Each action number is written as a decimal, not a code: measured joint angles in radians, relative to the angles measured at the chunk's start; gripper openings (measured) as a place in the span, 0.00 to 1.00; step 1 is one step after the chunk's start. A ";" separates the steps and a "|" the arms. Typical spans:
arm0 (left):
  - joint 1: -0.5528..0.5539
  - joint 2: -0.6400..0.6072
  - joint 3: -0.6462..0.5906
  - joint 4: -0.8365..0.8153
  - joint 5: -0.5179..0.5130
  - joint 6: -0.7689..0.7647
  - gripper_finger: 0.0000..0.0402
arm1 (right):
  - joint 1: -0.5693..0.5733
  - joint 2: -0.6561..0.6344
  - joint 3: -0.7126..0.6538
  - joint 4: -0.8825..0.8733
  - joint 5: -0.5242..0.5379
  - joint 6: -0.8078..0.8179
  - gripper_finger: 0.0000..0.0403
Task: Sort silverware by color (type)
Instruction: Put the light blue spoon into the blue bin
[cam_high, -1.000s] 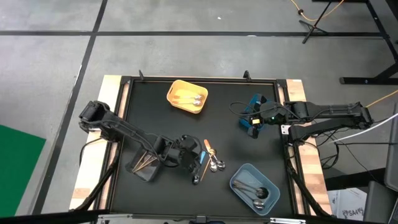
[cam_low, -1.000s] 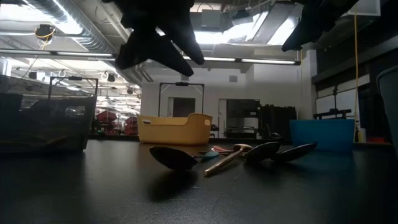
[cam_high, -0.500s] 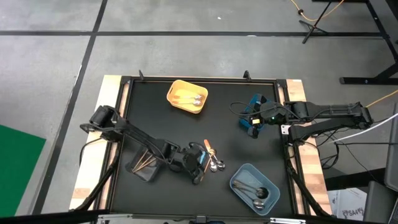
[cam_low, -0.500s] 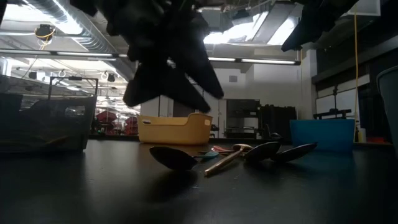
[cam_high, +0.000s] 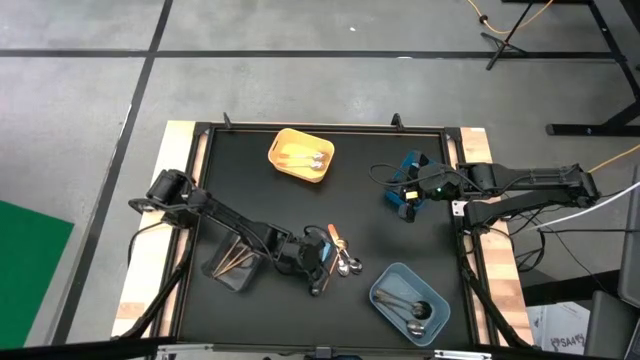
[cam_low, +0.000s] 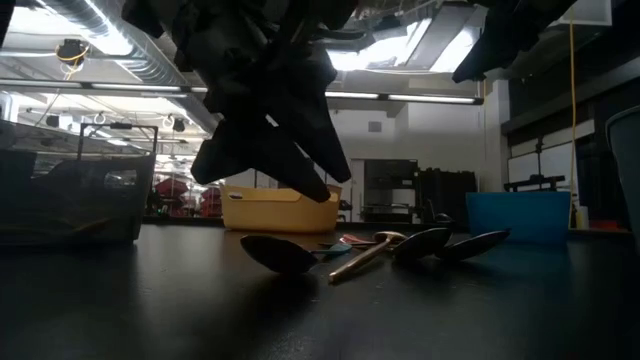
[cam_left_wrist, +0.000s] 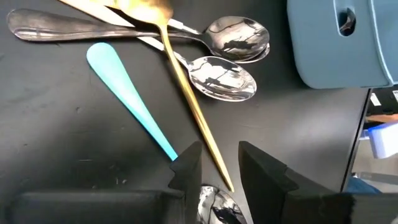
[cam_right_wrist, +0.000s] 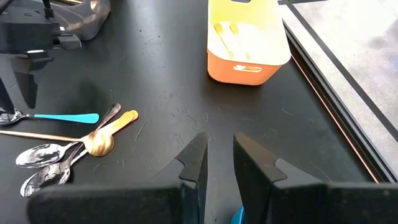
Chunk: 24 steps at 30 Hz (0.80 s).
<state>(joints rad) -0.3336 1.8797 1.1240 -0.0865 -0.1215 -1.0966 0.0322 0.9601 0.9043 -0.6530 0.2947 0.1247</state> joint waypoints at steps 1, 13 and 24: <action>0.000 0.000 0.000 -0.004 0.000 0.000 0.24 | 0.000 0.000 0.000 0.000 0.000 0.000 0.17; -0.020 0.000 0.000 -0.011 -0.007 -0.001 0.24 | 0.000 0.000 0.000 0.000 0.000 0.000 0.17; -0.031 0.011 0.001 -0.034 -0.072 -0.001 0.24 | 0.000 0.000 0.000 -0.001 0.000 0.000 0.17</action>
<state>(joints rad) -0.3649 1.8905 1.1248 -0.1209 -0.1931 -1.0972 0.0322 0.9602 0.9043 -0.6537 0.2947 0.1247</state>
